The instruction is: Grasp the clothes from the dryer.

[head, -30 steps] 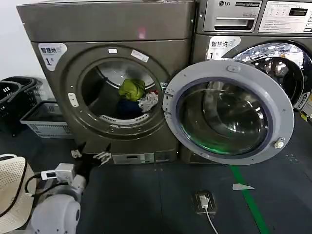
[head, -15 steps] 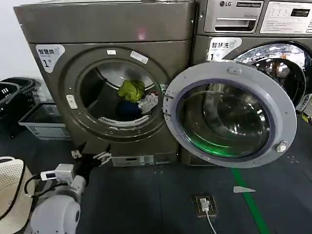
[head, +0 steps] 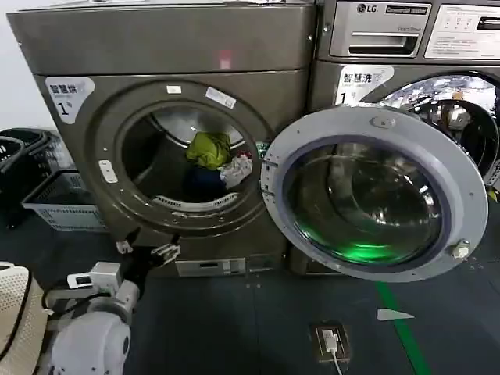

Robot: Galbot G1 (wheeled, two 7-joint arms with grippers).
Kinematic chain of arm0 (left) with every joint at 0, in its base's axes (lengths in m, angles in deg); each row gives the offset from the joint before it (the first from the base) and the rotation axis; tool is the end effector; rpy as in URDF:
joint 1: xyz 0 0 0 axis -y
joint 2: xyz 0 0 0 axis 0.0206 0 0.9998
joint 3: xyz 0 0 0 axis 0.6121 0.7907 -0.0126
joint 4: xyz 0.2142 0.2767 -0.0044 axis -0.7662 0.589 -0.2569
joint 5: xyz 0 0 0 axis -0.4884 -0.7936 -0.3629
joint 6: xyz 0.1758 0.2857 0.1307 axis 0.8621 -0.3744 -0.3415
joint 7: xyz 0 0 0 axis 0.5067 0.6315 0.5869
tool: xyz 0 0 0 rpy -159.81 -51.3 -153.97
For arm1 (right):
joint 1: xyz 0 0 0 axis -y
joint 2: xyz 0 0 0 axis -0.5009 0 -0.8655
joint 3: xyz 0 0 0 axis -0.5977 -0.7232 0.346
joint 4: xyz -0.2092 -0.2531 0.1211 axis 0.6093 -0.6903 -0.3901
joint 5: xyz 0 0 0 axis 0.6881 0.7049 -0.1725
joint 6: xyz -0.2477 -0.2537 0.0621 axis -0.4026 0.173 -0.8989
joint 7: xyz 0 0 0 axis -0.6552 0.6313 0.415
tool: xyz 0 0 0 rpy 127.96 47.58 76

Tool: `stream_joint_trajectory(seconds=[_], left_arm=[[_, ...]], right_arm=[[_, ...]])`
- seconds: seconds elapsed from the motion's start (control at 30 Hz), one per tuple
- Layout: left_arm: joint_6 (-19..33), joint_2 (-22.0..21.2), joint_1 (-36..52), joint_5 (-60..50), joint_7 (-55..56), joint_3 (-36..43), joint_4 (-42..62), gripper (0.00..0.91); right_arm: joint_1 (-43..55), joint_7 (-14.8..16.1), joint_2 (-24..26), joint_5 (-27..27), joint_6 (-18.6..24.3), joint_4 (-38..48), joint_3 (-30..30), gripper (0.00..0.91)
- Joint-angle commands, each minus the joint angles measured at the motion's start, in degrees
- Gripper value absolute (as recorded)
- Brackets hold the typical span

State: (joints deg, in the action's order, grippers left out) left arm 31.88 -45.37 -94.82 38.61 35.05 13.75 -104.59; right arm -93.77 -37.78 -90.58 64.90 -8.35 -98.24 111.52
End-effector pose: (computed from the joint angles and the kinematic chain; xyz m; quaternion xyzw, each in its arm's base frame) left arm 0.2708 0.0260 -0.1583 -0.0348 -0.9937 -0.0480 0.0955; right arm -0.1217 -0.4993 0.0356 0.6160 0.7415 -0.2085 0.1652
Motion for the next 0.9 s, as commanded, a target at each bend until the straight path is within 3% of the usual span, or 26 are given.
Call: stream_joint_trajectory(seconds=[0.03,0.9], left_arm=[[-2.8,0.0,-0.1,0.0,0.0,0.1,-0.1,0.907],[-2.8,0.2,-0.6,0.2,-0.1,-0.1,-0.3,0.907]], right_arm=[[-0.1,0.0,-0.2,0.0,0.0,0.2,0.1,0.907],[-0.2,-0.1,-0.7,-0.2,-0.2,-0.5,0.1,0.907]])
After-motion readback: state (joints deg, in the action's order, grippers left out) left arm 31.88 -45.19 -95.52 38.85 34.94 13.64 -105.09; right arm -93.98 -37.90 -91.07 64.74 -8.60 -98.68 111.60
